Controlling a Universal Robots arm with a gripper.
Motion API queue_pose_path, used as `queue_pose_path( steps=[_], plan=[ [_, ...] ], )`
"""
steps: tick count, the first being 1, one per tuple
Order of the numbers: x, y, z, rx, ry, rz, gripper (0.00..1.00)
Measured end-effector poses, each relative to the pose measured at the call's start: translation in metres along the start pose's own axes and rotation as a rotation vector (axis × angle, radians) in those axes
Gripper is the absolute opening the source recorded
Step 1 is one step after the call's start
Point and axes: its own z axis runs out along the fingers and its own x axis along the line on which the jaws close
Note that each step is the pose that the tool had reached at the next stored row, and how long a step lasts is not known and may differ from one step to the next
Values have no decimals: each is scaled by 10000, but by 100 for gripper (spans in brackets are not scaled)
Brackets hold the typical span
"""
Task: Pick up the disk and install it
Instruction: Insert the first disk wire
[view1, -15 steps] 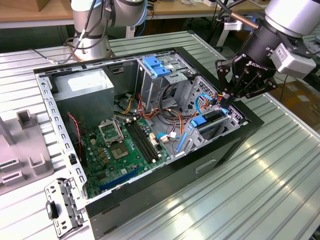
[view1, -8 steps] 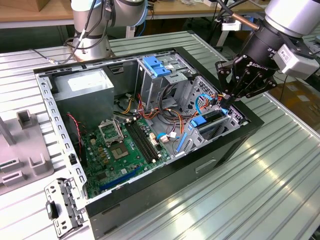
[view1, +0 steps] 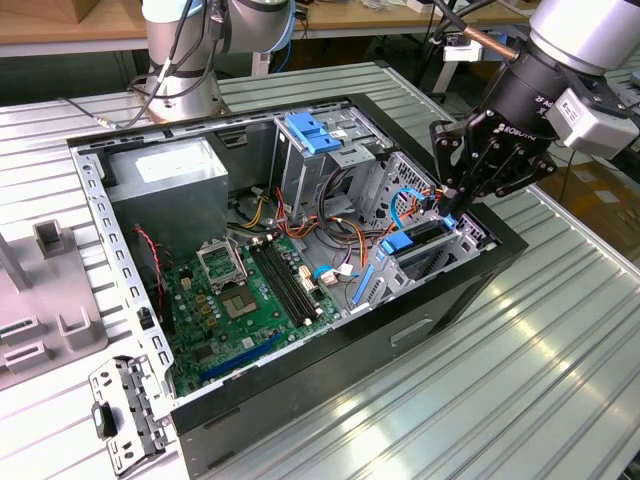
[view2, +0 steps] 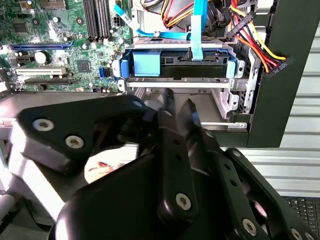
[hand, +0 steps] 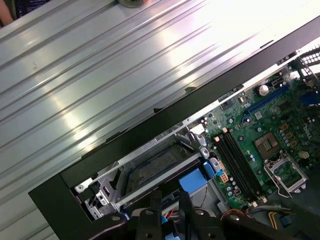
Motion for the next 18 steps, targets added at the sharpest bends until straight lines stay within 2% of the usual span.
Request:
queue_pose_path(
  steps=[2, 13, 18],
  plan=[
    [0, 0, 0, 1, 0, 0, 36],
    [73, -44, 35, -77, 50, 44, 36],
    [117, -74, 49, -137, 88, 58, 36]
  ],
)
